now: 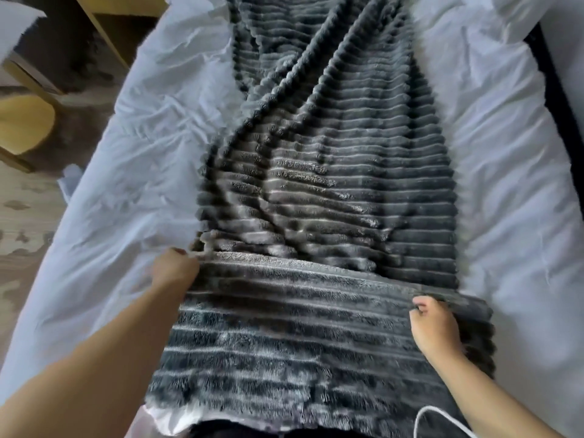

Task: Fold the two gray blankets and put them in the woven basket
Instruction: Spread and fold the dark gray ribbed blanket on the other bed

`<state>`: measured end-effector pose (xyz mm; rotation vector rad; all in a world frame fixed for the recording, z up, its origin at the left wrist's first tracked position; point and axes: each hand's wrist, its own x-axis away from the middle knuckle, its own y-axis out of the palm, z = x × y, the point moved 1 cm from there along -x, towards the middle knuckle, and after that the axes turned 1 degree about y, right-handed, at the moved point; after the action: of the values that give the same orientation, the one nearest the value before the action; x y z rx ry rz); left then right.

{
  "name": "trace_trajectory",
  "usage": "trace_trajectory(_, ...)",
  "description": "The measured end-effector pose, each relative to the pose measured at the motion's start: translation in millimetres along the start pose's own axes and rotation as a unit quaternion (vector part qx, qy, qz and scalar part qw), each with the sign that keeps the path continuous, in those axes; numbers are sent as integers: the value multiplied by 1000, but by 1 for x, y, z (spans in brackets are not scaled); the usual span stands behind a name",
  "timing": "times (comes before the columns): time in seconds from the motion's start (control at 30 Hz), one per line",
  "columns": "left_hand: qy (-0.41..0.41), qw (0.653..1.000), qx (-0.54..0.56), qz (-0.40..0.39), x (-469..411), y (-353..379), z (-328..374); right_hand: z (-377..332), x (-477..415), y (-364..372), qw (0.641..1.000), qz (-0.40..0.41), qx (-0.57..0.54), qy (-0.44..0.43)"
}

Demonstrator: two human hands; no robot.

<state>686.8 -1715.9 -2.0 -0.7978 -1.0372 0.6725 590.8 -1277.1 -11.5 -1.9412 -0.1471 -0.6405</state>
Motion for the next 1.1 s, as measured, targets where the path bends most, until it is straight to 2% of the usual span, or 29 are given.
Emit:
trace_trajectory(0.17, 8, 995, -64, -78, 87, 16, -62, 47, 70, 9, 992, -85, -33, 91)
trace_trajectory(0.27, -25, 995, -48, -82, 132, 22, -107, 81, 112, 23, 976, -114, -99, 157)
trace_trajectory(0.33, -87, 994, -5, -61, 154, 26, -136, 102, 135, 35, 954, -126, -147, 230)
trace_trajectory(0.4, -188, 976, 100, -53, 167, 33, -165, 121, 152, 50, 903, -126, -242, 331)
trace_trajectory(0.43, -246, 949, 184, -67, 173, 39, -176, 127, 158, 56, 862, -138, -308, 379)
trace_trajectory(0.47, -304, 906, 275, -99, 176, 46, -183, 133, 162, 63, 814, -151, -382, 411)
trace_trajectory(0.53, -376, 785, 462, -168, 178, 58, -187, 144, 161, 73, 702, -143, -543, 438)
trace_trajectory(0.57, -379, 726, 542, -188, 176, 62, -184, 147, 159, 74, 648, -123, -618, 427)
trace_trajectory(0.6, -368, 691, 592, -192, 173, 65, -180, 147, 154, 72, 612, -102, -668, 411)
trace_trajectory(0.63, -350, 684, 610, -193, 170, 65, -173, 142, 148, 69, 596, -84, -691, 399)
trace_trajectory(0.67, -334, 697, 606, -188, 167, 64, -167, 135, 141, 64, 595, -68, -697, 394)
trace_trajectory(0.73, -313, 741, 573, -156, 161, 57, -154, 116, 131, 48, 619, -58, -687, 376)
trace_trajectory(0.77, -304, 745, 574, -150, 159, 50, -144, 105, 127, 37, 629, -63, -685, 362)
trace_trajectory(0.8, -299, 729, 597, -150, 157, 39, -132, 90, 125, 23, 640, -64, -685, 342)
trace_trajectory(0.9, -276, 642, 695, -168, 154, -12, -79, 36, 120, -42, 650, -47, -715, 253)
trace_trajectory(1.1, 1, 563, 798, -215, 181, -156, 35, -51, 145, -198, 598, -1, -801, 29)
